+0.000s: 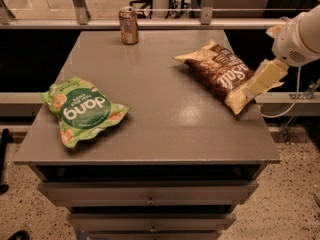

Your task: Move brown chip bag near green rice chip bag

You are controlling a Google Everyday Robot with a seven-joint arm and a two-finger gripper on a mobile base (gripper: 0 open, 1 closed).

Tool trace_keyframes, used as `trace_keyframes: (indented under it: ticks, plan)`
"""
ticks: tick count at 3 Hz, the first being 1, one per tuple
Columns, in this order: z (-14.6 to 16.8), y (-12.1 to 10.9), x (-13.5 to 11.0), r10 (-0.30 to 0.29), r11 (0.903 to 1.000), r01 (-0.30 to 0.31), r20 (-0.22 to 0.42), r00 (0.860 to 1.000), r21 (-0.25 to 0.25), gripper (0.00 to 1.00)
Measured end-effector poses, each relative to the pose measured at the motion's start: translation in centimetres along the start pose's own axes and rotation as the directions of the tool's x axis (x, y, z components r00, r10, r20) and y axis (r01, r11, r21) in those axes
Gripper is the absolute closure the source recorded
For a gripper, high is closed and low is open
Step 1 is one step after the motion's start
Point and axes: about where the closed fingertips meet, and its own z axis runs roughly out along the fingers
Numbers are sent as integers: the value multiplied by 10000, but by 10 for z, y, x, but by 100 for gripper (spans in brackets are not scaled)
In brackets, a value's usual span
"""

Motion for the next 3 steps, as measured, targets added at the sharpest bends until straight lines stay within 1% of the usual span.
trace_keyframes:
  ticks: [1, 2, 3]
  plan:
    - [32, -15, -1, 861, 9963, -857, 635, 9943, -88, 0]
    - [52, -17, -5, 1698, 9844, -1648, 884, 9815, -612, 0]
    - [72, -9, -5, 2480, 9597, -2361, 638, 9667, -1521, 25]
